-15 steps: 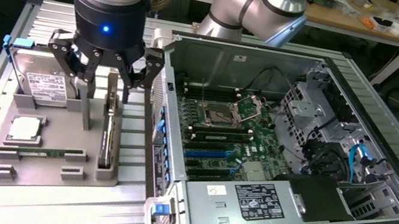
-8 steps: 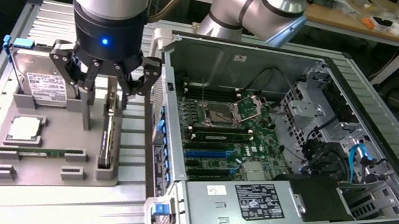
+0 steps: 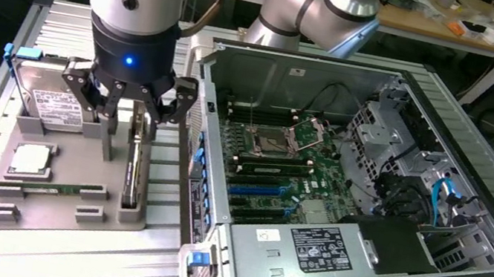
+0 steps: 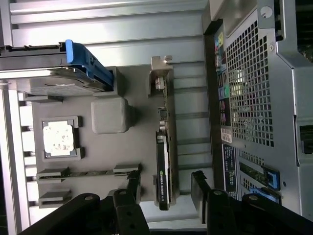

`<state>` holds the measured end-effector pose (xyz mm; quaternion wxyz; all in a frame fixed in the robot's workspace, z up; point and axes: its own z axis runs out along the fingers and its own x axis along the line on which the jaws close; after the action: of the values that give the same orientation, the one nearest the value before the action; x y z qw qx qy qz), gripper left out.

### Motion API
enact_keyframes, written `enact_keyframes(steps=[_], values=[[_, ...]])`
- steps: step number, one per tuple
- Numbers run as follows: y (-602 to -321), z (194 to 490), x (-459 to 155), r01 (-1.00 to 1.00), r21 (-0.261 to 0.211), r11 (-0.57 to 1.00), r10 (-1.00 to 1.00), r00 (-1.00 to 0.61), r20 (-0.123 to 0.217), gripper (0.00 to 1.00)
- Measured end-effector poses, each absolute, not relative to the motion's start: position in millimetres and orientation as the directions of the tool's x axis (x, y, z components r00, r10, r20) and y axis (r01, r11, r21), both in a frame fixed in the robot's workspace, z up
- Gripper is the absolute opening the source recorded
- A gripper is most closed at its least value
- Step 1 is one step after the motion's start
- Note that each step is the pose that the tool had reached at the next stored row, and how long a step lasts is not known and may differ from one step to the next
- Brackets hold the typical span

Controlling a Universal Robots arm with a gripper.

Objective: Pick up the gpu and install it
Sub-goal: 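Pick up the gpu and move the gpu toward the slot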

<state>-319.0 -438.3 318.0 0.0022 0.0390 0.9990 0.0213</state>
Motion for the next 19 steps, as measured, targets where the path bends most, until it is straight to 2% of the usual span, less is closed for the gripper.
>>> enact_keyframes(steps=[19], values=[[-438, 279, -318, 0.078, 0.043, 0.996, 0.078, -0.997, -0.003, 0.54]])
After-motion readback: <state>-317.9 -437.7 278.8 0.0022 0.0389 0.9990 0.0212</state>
